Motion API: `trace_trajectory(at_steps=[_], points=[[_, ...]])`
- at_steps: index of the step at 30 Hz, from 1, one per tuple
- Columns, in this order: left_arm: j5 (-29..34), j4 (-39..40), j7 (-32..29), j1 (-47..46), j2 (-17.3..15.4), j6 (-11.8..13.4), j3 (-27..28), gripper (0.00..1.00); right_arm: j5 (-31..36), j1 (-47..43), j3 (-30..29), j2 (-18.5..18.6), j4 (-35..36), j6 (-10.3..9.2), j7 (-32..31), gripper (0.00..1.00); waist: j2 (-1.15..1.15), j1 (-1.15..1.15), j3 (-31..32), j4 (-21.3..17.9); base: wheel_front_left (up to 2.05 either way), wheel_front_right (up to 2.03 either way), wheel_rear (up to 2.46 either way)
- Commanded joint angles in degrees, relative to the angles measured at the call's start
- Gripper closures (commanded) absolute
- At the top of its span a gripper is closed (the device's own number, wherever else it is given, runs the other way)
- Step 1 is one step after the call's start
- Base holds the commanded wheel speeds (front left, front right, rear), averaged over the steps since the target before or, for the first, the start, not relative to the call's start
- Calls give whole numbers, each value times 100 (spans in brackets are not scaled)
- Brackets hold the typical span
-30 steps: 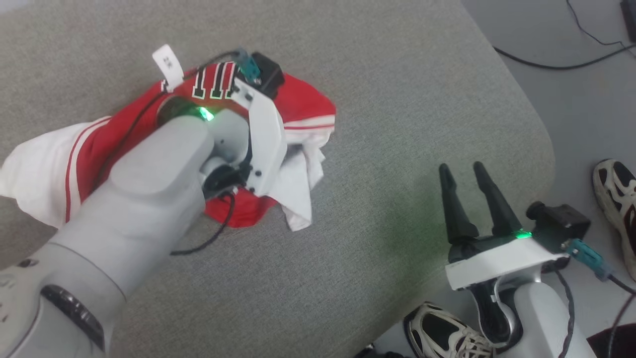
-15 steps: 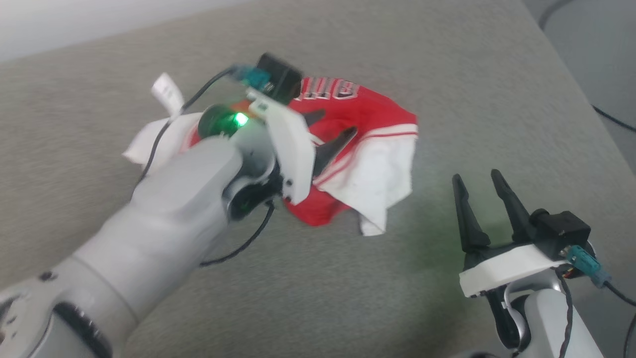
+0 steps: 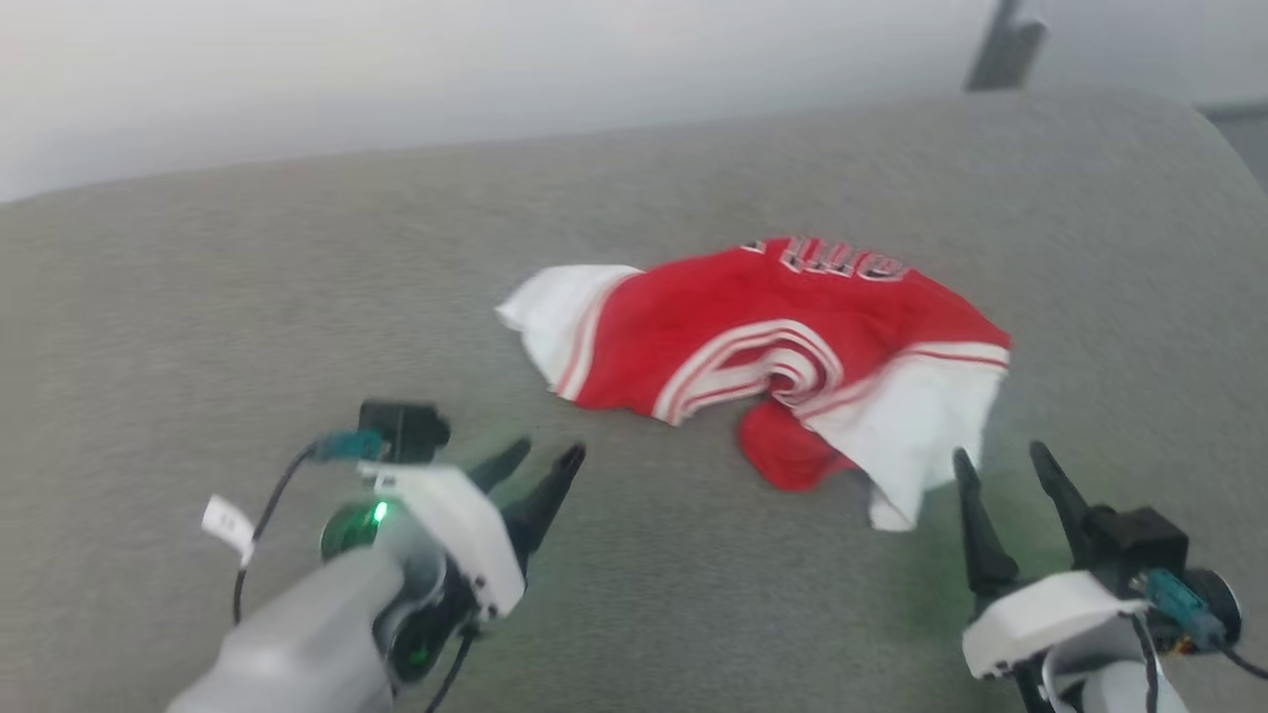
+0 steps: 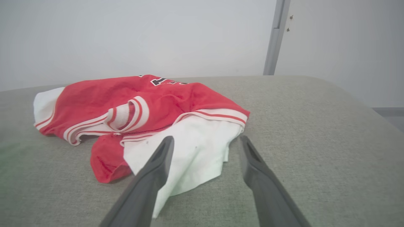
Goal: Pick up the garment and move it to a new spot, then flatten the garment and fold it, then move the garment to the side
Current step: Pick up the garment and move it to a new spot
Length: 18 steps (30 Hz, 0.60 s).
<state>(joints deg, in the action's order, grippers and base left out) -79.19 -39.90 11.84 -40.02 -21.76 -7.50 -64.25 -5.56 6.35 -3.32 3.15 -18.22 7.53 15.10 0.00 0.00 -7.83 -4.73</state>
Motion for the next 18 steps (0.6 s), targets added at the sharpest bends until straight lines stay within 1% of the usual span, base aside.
trace_trajectory(at_steps=[1, 4, 9, 13, 15, 18], points=[[-41, -15, 50, 118, -15, 6, 22, 0, -19, -72, -21, 7, -2, -8, 7, 0, 0, 0, 331, 396, 0, 0, 0], [-123, -70, 227, 445, -62, 6, 114, 0, -12, -228, -162, 41, -12, -8, 7, 0, 0, 0, 464, 655, 0, 0, 0], [-83, -87, 340, 979, -135, 6, 548, 0, -46, -504, -346, 102, -31, -8, 7, 0, 0, 0, 694, 984, 0, 0, 0], [489, -6, 338, 1362, -209, 6, 1289, 0, -61, -668, -465, 143, -14, -8, 7, 0, 0, 0, 832, 1179, 0, 0, 0], [940, 65, 339, 1550, -243, 14, 1751, 0, -51, -716, -506, 181, 13, -8, 7, 0, 0, 0, 882, 1233, 0, 0, 0], [1703, 373, 340, 1946, -216, 101, 2599, 0, -51, -728, -536, 240, 57, -8, 7, 0, 0, 0, 923, 1266, 0, 0, 0]])
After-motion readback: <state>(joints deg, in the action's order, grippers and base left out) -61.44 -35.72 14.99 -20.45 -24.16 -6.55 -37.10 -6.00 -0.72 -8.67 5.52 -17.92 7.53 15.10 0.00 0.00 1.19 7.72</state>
